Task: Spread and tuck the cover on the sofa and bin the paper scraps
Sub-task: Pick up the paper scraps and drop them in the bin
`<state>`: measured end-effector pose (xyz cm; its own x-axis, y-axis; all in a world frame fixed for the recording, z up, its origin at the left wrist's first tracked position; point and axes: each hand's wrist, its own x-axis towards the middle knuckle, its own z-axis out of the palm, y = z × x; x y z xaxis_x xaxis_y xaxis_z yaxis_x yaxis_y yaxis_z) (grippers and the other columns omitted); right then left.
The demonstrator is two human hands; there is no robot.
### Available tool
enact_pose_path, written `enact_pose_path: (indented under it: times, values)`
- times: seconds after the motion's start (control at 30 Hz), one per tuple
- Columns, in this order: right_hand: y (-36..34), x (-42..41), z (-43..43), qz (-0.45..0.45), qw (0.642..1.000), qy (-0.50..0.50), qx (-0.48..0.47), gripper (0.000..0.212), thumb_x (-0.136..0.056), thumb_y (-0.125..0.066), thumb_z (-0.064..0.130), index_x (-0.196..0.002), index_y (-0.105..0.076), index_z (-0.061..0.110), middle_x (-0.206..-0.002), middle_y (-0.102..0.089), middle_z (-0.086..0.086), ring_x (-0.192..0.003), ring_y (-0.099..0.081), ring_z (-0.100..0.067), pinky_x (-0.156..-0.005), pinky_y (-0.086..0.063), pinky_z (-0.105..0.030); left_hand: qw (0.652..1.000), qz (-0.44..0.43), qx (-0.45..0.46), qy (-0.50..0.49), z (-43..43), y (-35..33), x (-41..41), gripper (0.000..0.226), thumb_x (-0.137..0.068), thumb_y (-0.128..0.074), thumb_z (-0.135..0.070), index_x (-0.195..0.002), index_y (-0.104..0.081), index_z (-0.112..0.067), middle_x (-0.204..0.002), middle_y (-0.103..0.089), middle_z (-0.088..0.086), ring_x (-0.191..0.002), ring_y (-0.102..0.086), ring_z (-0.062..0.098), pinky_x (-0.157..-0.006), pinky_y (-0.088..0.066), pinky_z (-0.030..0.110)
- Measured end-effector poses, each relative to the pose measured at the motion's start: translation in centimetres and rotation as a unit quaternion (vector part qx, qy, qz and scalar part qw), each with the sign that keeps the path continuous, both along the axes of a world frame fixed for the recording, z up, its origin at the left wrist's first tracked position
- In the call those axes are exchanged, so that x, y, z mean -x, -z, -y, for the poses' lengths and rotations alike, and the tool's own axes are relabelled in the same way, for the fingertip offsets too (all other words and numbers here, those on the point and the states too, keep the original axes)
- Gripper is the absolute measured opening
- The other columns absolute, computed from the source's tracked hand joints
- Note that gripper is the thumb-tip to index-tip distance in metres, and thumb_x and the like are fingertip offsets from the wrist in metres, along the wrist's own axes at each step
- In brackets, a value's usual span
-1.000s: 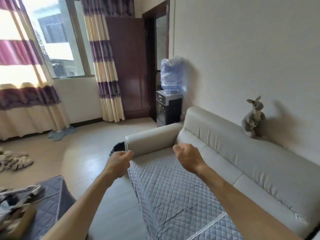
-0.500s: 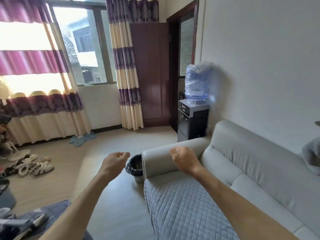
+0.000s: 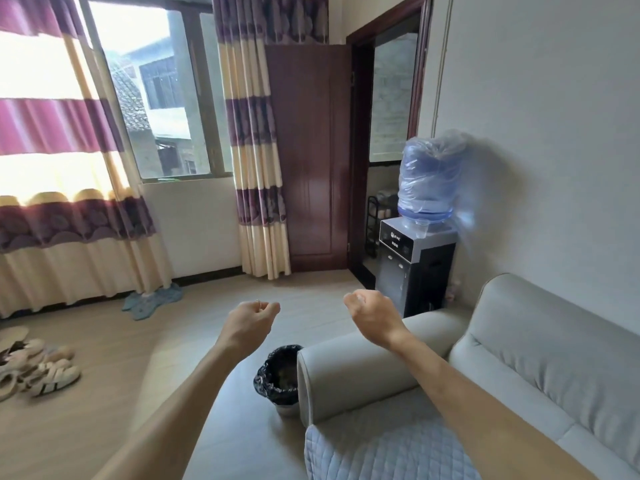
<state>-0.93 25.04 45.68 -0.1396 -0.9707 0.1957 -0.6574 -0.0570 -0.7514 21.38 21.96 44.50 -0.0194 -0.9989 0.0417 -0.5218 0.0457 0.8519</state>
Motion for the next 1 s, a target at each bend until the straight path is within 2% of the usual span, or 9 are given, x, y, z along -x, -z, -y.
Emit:
enact_pose_path:
  times: [0.13,0.3,0.53,0.7,0.77,0.87,1.0]
  values:
    - [2.9,-1.6,8.1,0.029,0.998,0.046,-0.017,0.033,-0.077,-0.035,0.042,-0.060,-0.030,0.014,-0.053,-0.036,-0.001,-0.054,-0.037,-0.018,-0.055,-0.030,-0.034,0.999,0.003,-0.013,0.050,9.1,1.6,-2.5,0.043,-0.092,-0.051,-0.029,-0.057,-0.029,-0.020,-0.051,-0.033,-0.002,-0.046,-0.024,0.014,-0.046,-0.020,0.028]
    - [3.2,-5.1,19.8,0.063,0.996,0.053,-0.030,0.031,-0.077,-0.035,0.042,-0.061,-0.031,0.016,-0.055,-0.035,-0.001,-0.056,-0.035,-0.019,-0.056,-0.029,-0.035,0.999,-0.035,-0.024,0.022,21.7,1.2,-7.3,0.034,-0.092,-0.050,-0.028,-0.064,-0.034,-0.017,-0.052,-0.033,-0.003,-0.046,-0.023,0.016,-0.046,-0.020,0.027]
    - [10.4,-8.0,31.8,0.109,0.982,0.078,-0.132,0.024,-0.077,-0.037,0.038,-0.063,-0.027,0.021,-0.059,-0.032,0.000,-0.058,-0.029,-0.019,-0.059,-0.025,-0.037,0.993,0.022,-0.116,0.029,33.9,9.4,-9.9,0.037,-0.090,-0.049,-0.025,-0.059,-0.029,-0.020,-0.050,-0.034,-0.005,-0.044,-0.025,0.015,-0.048,-0.022,0.030]
    - [16.3,-7.9,42.8,0.191,0.960,0.096,-0.182,0.018,-0.071,-0.036,0.036,-0.061,-0.031,0.021,-0.060,-0.033,-0.003,-0.057,-0.028,-0.019,-0.059,-0.023,-0.038,0.985,0.052,-0.163,0.027,44.5,15.0,-8.7,0.033,-0.086,-0.048,-0.027,-0.062,-0.027,-0.020,-0.060,-0.033,0.003,-0.052,-0.026,0.018,-0.053,-0.023,0.031]
    - [17.0,-8.3,46.1,0.217,0.951,0.093,-0.201,0.017,-0.075,-0.037,0.030,-0.063,-0.032,0.019,-0.059,-0.033,-0.002,-0.054,-0.027,-0.018,-0.056,-0.022,-0.034,0.982,0.061,-0.180,0.007,48.2,15.9,-8.4,0.033,-0.086,-0.049,-0.026,-0.060,-0.030,-0.020,-0.056,-0.036,0.001,-0.050,-0.028,0.019,-0.051,-0.025,0.031]
    - [19.4,-9.0,51.9,0.243,0.941,0.090,-0.217,0.028,-0.088,-0.039,0.019,-0.062,-0.031,0.020,-0.053,-0.032,0.004,-0.050,-0.026,-0.015,-0.053,-0.022,-0.031,0.979,0.061,-0.196,-0.001,54.7,18.0,-7.9,0.034,-0.086,-0.049,-0.026,-0.060,-0.029,-0.020,-0.055,-0.035,0.001,-0.047,-0.026,0.017,-0.048,-0.023,0.030]
    - [24.7,-8.7,58.4,0.237,0.930,0.117,-0.257,0.030,-0.090,-0.041,0.019,-0.062,-0.031,0.020,-0.054,-0.032,0.007,-0.056,-0.027,-0.016,-0.057,-0.022,-0.032,0.970,0.071,-0.230,0.014,61.4,23.7,-6.6,0.040,-0.089,-0.049,-0.024,-0.057,-0.026,-0.020,-0.053,-0.033,0.002,-0.045,-0.024,0.017,-0.047,-0.022,0.029]
